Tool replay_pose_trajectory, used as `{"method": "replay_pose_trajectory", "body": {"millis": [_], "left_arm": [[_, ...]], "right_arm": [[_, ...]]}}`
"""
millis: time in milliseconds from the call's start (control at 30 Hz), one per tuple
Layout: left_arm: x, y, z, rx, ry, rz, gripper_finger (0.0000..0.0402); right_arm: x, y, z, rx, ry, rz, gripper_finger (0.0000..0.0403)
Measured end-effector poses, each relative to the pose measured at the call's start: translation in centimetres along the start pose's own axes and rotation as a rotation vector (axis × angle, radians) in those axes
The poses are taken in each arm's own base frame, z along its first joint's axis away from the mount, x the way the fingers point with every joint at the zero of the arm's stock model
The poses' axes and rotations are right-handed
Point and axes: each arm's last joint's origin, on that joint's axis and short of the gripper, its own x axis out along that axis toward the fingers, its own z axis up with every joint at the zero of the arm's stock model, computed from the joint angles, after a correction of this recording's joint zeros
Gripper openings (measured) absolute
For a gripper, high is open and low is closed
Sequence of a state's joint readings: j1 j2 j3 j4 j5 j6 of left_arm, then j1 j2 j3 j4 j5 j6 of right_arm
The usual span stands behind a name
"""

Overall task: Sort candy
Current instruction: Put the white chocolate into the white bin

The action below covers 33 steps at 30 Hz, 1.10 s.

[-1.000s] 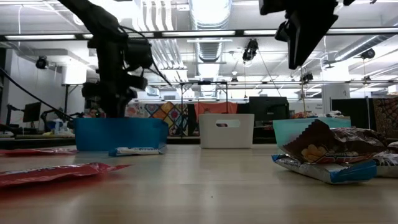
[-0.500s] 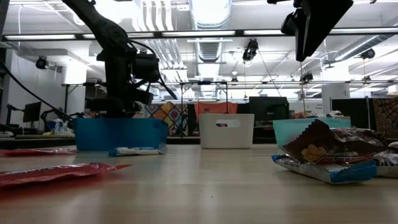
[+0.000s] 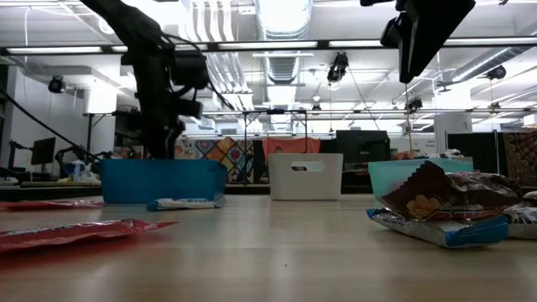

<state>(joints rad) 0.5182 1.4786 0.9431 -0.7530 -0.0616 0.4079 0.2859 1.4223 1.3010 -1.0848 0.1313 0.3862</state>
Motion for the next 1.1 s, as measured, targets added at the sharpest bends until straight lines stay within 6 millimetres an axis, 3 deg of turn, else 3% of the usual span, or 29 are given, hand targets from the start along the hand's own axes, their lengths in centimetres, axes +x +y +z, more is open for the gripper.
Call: {"method": "replay_pose_trajectory", "body": {"millis": [200,400,900,1100], "left_arm": [[-3.1,-0.2,-0.1,-0.186,-0.164,0.0,0.0173],[-5.3,-1.9,0.1,-0.295,-0.382,-0.079,0.0172],[-7.5,-9.2,1.0,-0.122,-0.619,-0.227,0.0172],[-7.7,-10.2,0.9,-0.1,-0.617,-0.169,0.0172]], "right_arm": [[0.0,0.0,-0.1,0.027,0.007,-0.003,0.0118],[0.0,0.0,-0.1,0.033,0.01,-0.005,0.0118],[0.2,-0.1,-0.2,0.011,0.019,-0.008,0.0118],[0.2,-0.1,-0.3,0.011,0.021,-0.009,0.0118]]}}
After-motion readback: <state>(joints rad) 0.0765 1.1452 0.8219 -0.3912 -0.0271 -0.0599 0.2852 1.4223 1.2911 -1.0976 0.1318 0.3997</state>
